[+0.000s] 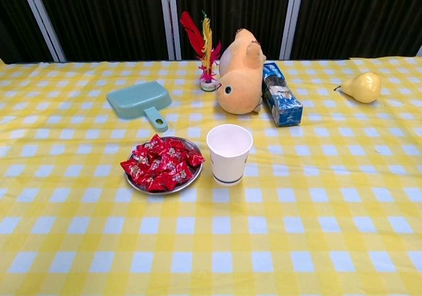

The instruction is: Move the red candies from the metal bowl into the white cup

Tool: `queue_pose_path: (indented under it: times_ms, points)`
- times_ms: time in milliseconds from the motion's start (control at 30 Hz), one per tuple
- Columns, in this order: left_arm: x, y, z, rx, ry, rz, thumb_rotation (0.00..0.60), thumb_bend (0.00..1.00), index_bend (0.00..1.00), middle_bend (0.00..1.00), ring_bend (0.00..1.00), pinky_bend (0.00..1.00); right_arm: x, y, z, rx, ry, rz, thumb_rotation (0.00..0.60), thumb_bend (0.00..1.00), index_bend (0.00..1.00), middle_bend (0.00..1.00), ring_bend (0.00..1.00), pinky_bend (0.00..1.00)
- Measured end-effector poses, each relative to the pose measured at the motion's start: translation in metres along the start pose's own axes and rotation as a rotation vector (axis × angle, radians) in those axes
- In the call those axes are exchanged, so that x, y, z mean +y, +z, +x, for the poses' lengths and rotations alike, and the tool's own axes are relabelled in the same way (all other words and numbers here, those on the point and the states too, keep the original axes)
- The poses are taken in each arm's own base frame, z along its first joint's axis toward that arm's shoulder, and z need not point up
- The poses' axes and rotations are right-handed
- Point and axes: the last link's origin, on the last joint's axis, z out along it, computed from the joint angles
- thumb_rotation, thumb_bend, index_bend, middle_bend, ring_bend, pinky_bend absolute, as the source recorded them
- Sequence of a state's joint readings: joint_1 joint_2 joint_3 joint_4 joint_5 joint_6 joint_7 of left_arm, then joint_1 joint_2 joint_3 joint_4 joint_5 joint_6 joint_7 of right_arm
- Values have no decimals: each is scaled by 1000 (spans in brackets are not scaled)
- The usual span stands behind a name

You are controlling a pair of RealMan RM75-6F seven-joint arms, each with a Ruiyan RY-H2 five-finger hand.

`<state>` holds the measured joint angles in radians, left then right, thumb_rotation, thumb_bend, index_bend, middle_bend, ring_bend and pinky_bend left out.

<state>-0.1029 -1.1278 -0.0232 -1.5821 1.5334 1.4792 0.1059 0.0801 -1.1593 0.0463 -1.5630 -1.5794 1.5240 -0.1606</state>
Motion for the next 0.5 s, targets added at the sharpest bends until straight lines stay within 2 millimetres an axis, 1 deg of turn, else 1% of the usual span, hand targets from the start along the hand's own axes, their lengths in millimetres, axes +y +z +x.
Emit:
queue_pose_path:
  times_ms: [500]
  points:
    - [-1,-1,-1,-18,5,15,600,80,0,0,0,52,-1,-1,0,-21,4,-4,600,341,0,0,0,2]
